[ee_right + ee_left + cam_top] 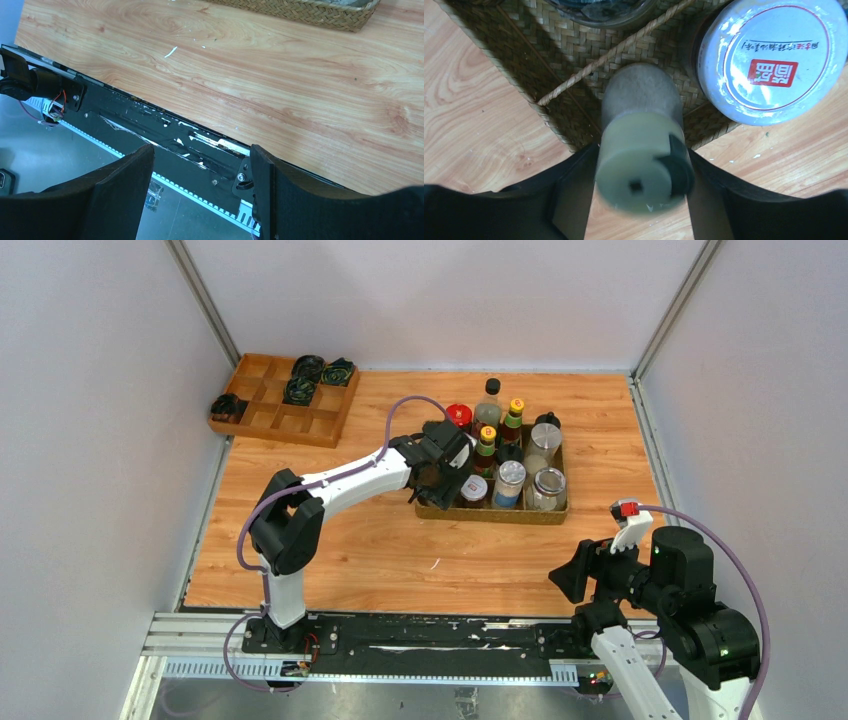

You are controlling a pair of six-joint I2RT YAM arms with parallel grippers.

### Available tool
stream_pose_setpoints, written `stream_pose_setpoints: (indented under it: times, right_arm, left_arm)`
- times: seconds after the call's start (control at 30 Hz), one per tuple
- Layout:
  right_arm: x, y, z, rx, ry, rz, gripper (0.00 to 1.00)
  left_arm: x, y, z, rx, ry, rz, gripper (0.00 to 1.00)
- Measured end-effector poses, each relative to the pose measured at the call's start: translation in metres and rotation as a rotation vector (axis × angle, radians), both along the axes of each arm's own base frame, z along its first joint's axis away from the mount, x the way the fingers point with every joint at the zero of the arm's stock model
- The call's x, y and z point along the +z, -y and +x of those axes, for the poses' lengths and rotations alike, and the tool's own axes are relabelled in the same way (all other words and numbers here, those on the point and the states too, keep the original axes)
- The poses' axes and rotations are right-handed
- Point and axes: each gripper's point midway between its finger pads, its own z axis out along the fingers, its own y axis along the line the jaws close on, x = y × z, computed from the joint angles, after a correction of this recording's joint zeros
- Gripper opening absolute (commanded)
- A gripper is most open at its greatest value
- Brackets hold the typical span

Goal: Organize the condiment bottles
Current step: Place the bottle in the storage box.

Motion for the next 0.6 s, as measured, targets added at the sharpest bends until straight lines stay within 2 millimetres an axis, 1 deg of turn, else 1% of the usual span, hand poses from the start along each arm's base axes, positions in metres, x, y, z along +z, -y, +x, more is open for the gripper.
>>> stream_pose_setpoints:
  times: [0.03,0.07,0.1,0.2,0.3,0.33,0.37,0.4,0.43,0.57,0.6]
  right_arm:
    - [0.0,0.0,0.0,0.0,-0.001,0.0,0.75]
    - [0.0,0.0,0.0,0.0,-0.001,0.0,0.76]
    - [0.0,0.0,0.0,0.0,-0.002,-0.001,0.76]
    - [0.0,0.0,0.001,0.0,-0.003,-0.001,0.76]
    - [0.0,0.0,0.001,-0.001,0.0,0.0,0.76]
    - [0.0,0.0,0.002,-0.001,0.002,0.0,0.76]
    - [0.0,-0.001,0.003,-0.001,0.003,0.001,0.76]
    - [0.0,-0.001,0.003,-0.001,0.003,0.0,0.77]
    - [-0.001,-0.001,0.004,-0.001,0.001,0.0,0.77]
    - [-0.007,-0.001,0.006,-0.001,-0.011,-0.002,0.77]
    - [-0.008,-0.001,0.006,-0.002,-0.015,-0.001,0.77]
  left_arm:
    - [-0.001,-0.001,0.0,0.004,-0.003,0.0,0.8]
    - [-0.001,0.0,0.0,0.008,-0.003,-0.002,0.98]
    - [-0.001,0.0,0.0,0.01,-0.002,-0.003,1.0]
    - [0.002,-0.001,0.0,0.019,0.003,-0.008,1.0]
    - [0.016,-0.005,0.0,0.029,0.032,-0.021,1.0]
    - [0.023,-0.007,0.0,0.035,0.047,-0.03,1.0]
    - [0.036,-0.012,-0.002,0.048,0.075,-0.05,1.0]
    - [0.039,-0.013,-0.003,0.051,0.08,-0.052,1.0]
    - [0.049,-0.017,-0.004,0.064,0.105,-0.069,1.0]
    - [0.086,-0.047,-0.017,0.127,0.205,-0.122,1.0]
    - [0.097,-0.057,-0.022,0.15,0.237,-0.137,1.0]
